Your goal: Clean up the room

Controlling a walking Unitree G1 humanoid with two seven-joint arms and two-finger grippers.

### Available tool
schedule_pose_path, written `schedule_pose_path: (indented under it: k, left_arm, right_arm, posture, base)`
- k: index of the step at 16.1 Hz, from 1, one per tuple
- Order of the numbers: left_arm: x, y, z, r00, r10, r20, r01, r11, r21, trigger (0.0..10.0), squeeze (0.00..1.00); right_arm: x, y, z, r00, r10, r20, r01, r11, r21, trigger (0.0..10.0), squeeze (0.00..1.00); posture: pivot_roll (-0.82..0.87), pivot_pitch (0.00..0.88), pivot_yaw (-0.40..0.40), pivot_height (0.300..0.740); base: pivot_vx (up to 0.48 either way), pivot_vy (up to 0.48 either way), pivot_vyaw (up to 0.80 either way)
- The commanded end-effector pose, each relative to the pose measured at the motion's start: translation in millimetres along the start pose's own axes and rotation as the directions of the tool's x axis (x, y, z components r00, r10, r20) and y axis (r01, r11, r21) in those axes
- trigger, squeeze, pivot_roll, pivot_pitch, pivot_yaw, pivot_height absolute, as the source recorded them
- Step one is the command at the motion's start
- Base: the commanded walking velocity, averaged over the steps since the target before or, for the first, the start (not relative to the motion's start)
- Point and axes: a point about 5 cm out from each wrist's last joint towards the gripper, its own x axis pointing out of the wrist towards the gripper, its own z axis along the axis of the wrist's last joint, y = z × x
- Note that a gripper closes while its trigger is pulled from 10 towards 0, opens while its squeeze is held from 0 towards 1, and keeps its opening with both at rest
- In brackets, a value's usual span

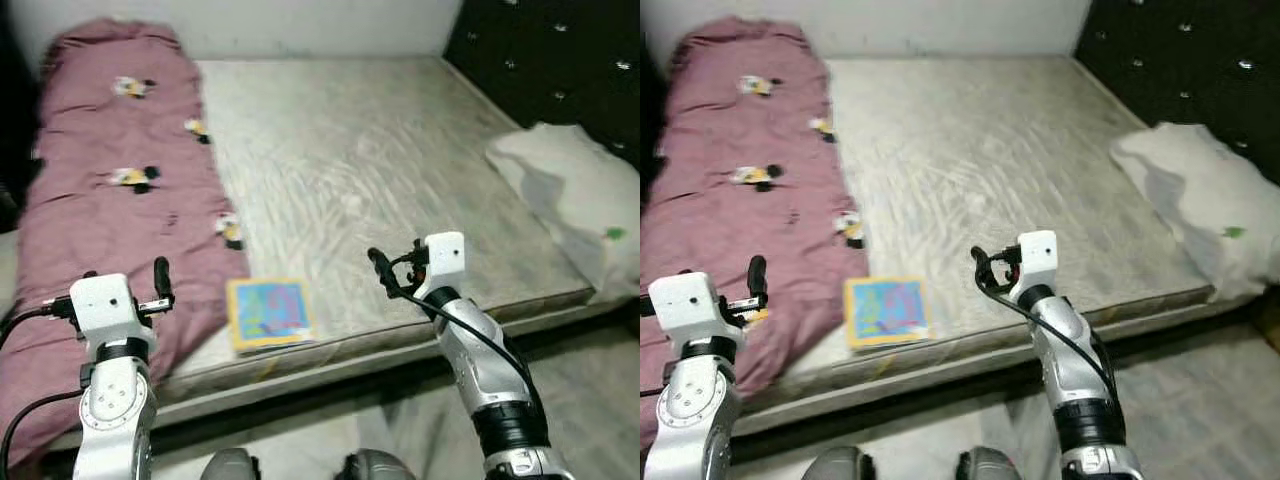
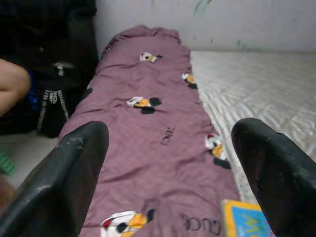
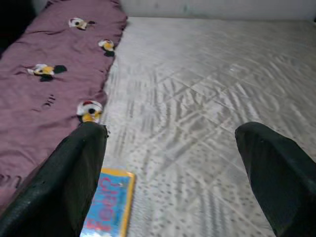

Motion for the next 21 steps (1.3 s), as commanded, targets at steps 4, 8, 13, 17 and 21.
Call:
schedule_pose_path:
  k: [4, 8, 13, 17, 21]
  left_arm:
    - [-4.2, -8.7, 1.7, 0.999, -0.045, 0.020, 0.046, 0.999, -0.009, 10.0, 0.00]
    - [-4.8, -9.2, 3.6, 0.998, -0.058, 0.032, 0.059, 0.998, -0.013, 10.0, 0.00]
    - [-5.9, -11.9, 4.4, 0.996, -0.079, 0.035, 0.080, 0.997, -0.022, 10.0, 0.00]
    - [-5.7, -12.7, 4.6, 0.996, -0.084, 0.035, 0.085, 0.996, -0.025, 10.0, 0.00]
    - [-4.9, -13.3, 4.0, 0.996, -0.081, 0.031, 0.082, 0.996, -0.024, 10.0, 0.00]
  right_arm:
    - [-3.7, -7.4, -1.5, 1.000, -0.010, -0.006, 0.010, 1.000, -0.021, 10.0, 0.00]
    - [-3.0, -4.3, -0.4, 1.000, 0.011, 0.002, -0.011, 0.999, -0.040, 10.0, 0.00]
    - [-3.2, -3.8, -0.7, 1.000, 0.014, 0.004, -0.014, 0.999, -0.037, 10.0, 0.00]
    - [-3.1, -4.6, -0.6, 1.000, 0.011, 0.003, -0.011, 0.999, -0.036, 10.0, 0.00]
    - [-2.3, -5.2, 0.1, 1.000, 0.010, 0.001, -0.009, 0.999, -0.040, 10.0, 0.00]
  posture:
    - [0.04, 0.048, -0.070, 0.740]
    - [0.04, 0.048, -0.071, 0.740]
    - [0.04, 0.054, -0.068, 0.740]
    - [0.04, 0.056, -0.069, 0.740]
    - [0.03, 0.059, -0.072, 0.740]
  base:
    - [0.000, 0.117, 0.00]
    - [0.000, 0.000, 0.00]
    - [0.104, 0.000, 0.00]
    - [0.273, 0.000, 0.00]
    - [0.205, 0.000, 0.00]
